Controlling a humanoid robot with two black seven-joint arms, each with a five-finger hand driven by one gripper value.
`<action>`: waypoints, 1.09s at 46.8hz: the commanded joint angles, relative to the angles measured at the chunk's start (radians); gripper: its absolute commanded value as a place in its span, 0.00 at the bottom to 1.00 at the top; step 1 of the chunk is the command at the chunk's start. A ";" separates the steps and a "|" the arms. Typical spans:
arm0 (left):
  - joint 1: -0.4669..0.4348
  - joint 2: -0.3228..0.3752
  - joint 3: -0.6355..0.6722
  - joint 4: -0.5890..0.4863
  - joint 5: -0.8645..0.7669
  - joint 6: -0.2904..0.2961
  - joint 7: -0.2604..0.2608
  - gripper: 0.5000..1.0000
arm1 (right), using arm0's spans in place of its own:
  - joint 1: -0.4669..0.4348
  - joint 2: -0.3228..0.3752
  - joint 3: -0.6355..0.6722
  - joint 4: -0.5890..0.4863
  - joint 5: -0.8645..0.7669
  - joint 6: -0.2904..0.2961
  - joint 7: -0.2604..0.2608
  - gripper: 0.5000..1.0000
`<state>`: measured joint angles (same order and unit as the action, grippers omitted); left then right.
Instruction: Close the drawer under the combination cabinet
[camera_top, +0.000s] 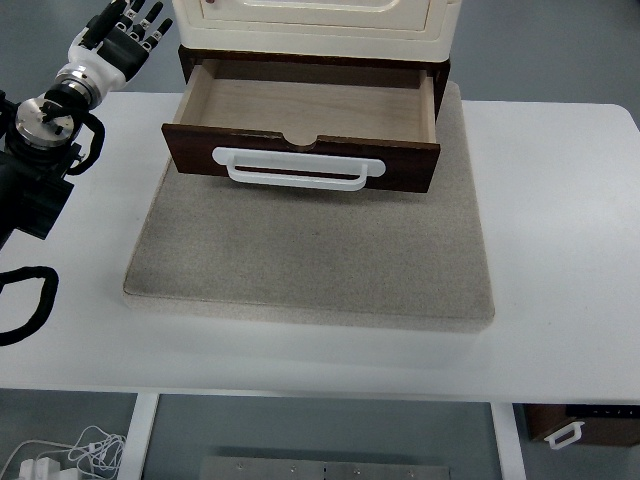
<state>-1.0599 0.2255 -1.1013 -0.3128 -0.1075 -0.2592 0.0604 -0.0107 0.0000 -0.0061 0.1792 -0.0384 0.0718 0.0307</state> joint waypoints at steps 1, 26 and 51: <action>0.000 0.000 0.000 0.001 0.000 0.000 0.001 0.99 | 0.000 0.000 0.000 0.000 0.000 0.000 0.000 0.90; -0.002 0.009 -0.002 0.009 -0.003 0.000 0.002 0.99 | 0.000 0.000 0.000 0.000 0.000 0.000 0.000 0.90; -0.097 0.098 0.001 -0.005 0.006 -0.020 0.007 0.99 | 0.000 0.000 0.000 0.000 0.000 0.000 0.000 0.90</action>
<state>-1.1309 0.3012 -1.1000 -0.3144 -0.1014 -0.2786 0.0676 -0.0105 0.0000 -0.0061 0.1790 -0.0384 0.0719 0.0307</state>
